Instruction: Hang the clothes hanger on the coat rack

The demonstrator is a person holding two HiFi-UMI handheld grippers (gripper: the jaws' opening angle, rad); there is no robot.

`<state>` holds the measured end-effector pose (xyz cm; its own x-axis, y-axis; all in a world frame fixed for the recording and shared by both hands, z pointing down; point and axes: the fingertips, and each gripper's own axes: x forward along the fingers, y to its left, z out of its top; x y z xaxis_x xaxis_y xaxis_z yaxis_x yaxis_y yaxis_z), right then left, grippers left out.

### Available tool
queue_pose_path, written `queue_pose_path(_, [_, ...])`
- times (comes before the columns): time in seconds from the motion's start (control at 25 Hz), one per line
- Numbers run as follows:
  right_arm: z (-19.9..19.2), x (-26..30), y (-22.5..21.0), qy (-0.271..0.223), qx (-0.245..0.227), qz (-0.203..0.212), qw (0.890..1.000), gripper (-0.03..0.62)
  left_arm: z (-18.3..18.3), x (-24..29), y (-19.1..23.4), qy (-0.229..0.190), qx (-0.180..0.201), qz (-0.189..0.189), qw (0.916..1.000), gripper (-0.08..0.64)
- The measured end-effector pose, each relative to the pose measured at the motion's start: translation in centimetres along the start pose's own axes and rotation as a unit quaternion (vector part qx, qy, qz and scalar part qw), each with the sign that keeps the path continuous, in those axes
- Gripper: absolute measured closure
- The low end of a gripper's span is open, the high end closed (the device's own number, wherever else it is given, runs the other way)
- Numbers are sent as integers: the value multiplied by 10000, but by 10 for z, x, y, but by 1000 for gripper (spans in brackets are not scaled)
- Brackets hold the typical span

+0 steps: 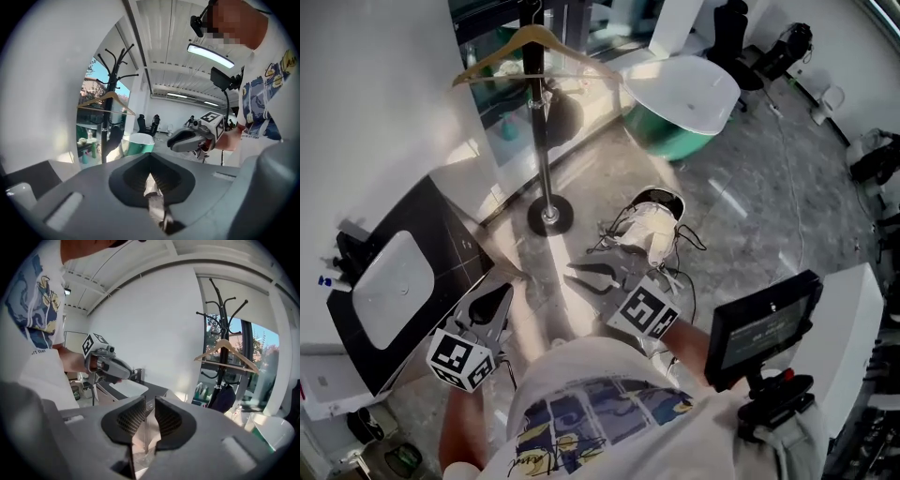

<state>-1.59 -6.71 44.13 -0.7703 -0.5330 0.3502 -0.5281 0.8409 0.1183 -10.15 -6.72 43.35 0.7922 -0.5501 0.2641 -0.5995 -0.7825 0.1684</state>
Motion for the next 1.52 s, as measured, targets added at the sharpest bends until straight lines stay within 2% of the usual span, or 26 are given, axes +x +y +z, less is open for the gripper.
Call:
queue_pose_path(0.24, [6,-10,20,-51,-81,0,10000,551,-6,1,-42,130,55,-531,9985,558])
queue_pose_path(0.6, [10,-16,48,-75,-217,117,9997,591,-11,-11,-74,113,-62,-758,9970,558])
queue_pose_path(0.96, [12,-16,66,27,-297,141,9995,591,-16,-24,-85,217,-2,-796,9966,558])
queue_pose_path(1.52, [22,-3,70,22,-450,97,9989,591,-24,-29,-66,247,-52,-712,9971,558])
